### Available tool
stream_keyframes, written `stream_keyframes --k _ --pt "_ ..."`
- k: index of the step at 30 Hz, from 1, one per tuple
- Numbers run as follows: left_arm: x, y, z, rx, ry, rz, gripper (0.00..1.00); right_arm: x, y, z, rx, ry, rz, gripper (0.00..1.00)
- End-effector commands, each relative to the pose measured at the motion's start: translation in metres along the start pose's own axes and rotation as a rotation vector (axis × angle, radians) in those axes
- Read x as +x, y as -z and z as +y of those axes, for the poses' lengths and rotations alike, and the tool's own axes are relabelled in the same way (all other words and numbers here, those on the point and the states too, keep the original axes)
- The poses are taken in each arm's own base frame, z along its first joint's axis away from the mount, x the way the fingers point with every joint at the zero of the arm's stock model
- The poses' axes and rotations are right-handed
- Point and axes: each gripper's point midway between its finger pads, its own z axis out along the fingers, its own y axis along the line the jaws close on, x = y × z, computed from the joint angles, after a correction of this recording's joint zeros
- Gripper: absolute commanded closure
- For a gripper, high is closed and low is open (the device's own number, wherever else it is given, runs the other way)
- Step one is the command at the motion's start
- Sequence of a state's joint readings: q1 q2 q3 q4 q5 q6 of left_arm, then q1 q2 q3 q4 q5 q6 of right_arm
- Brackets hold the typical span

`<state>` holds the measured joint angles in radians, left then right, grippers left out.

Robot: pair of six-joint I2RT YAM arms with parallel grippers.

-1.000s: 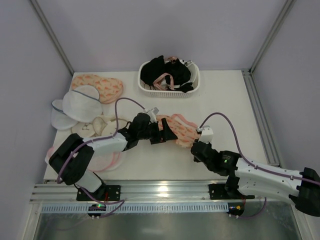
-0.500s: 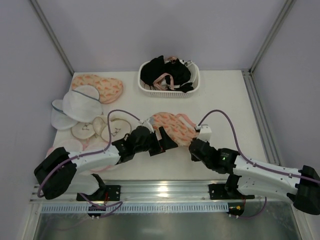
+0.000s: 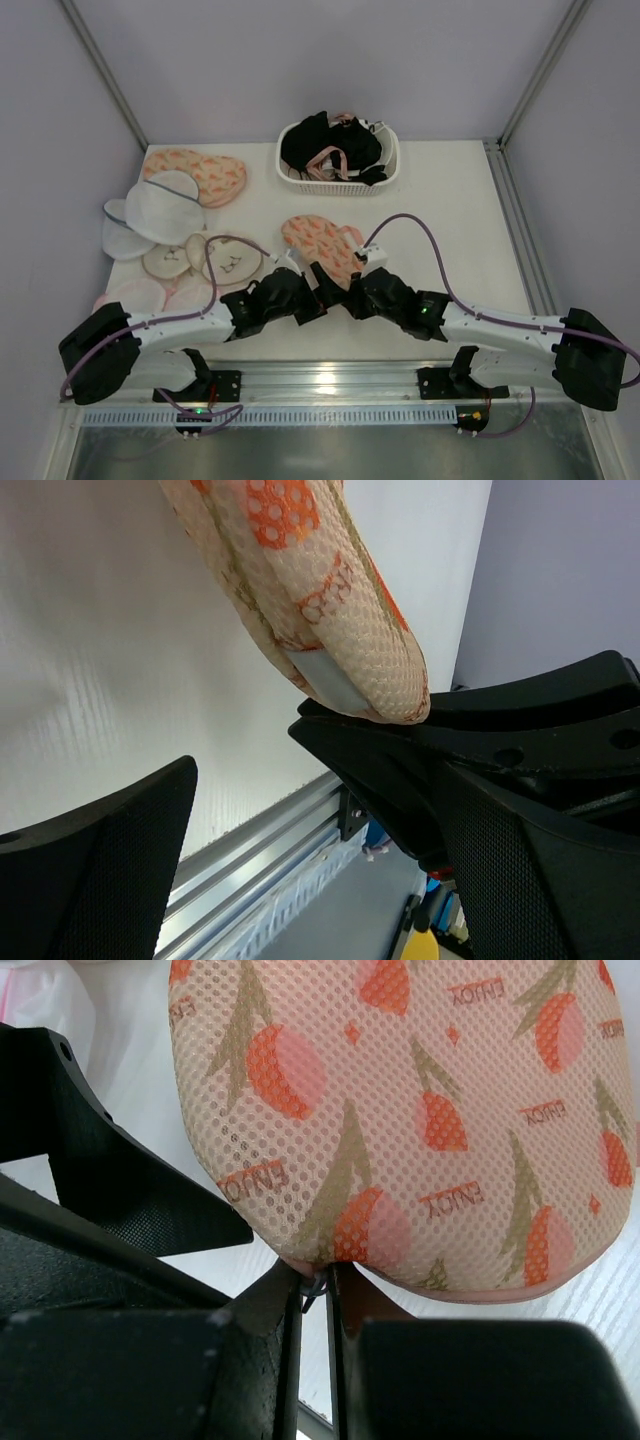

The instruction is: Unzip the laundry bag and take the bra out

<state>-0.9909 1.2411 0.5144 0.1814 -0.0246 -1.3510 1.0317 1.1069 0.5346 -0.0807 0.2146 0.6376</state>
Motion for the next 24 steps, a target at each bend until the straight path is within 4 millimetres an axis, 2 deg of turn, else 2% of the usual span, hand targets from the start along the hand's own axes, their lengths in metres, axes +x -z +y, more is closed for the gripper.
stream_keyframes --k 1,3,4,5,7,11,13,15,16,18,20,21,24 --pt "-0.039 0.007 -0.016 0.039 0.062 -0.196 0.01 -0.011 0.004 0.032 -0.145 0.055 -0.025 0.96" --pt "-0.056 0.019 -0.018 0.047 0.097 -0.286 0.01 -0.002 0.005 0.02 -0.102 0.065 -0.004 0.96" --pt "-0.06 0.022 -0.01 0.026 0.103 -0.314 0.01 -0.003 0.007 0.017 -0.097 0.065 -0.011 0.96" --pt "-0.066 0.031 -0.015 0.046 0.114 -0.344 0.0 -0.001 0.008 0.015 -0.094 0.064 -0.011 0.96" --pt "-0.074 0.038 -0.01 0.037 0.146 -0.395 0.01 0.002 0.01 0.012 -0.094 0.066 -0.011 0.96" --pt "-0.08 0.047 -0.011 0.075 0.194 -0.433 0.01 0.005 0.011 0.009 -0.091 0.068 -0.01 0.96" --pt "-0.075 0.042 -0.013 0.068 0.198 -0.4 0.01 0.004 0.011 0.01 -0.096 0.068 -0.014 0.96" --pt "-0.071 0.036 -0.025 0.091 0.199 -0.362 0.01 0.002 0.011 0.012 -0.103 0.065 -0.02 0.96" --pt "-0.065 0.028 -0.024 0.078 0.204 -0.33 0.01 0.0 0.011 0.013 -0.105 0.066 -0.026 0.96" --pt "-0.056 0.021 -0.039 0.115 0.215 -0.273 0.01 -0.004 0.01 0.016 -0.108 0.065 -0.036 0.96" --pt "-0.047 0.011 -0.039 0.103 0.22 -0.239 0.01 -0.009 0.01 0.018 -0.11 0.064 -0.052 0.96" --pt "-0.047 0.009 -0.044 0.117 0.223 -0.235 0.0 -0.01 0.01 0.018 -0.112 0.066 -0.054 0.96" --pt "-0.046 0.002 -0.041 0.104 0.233 -0.242 0.01 -0.014 0.009 0.025 -0.14 0.067 -0.071 0.96"
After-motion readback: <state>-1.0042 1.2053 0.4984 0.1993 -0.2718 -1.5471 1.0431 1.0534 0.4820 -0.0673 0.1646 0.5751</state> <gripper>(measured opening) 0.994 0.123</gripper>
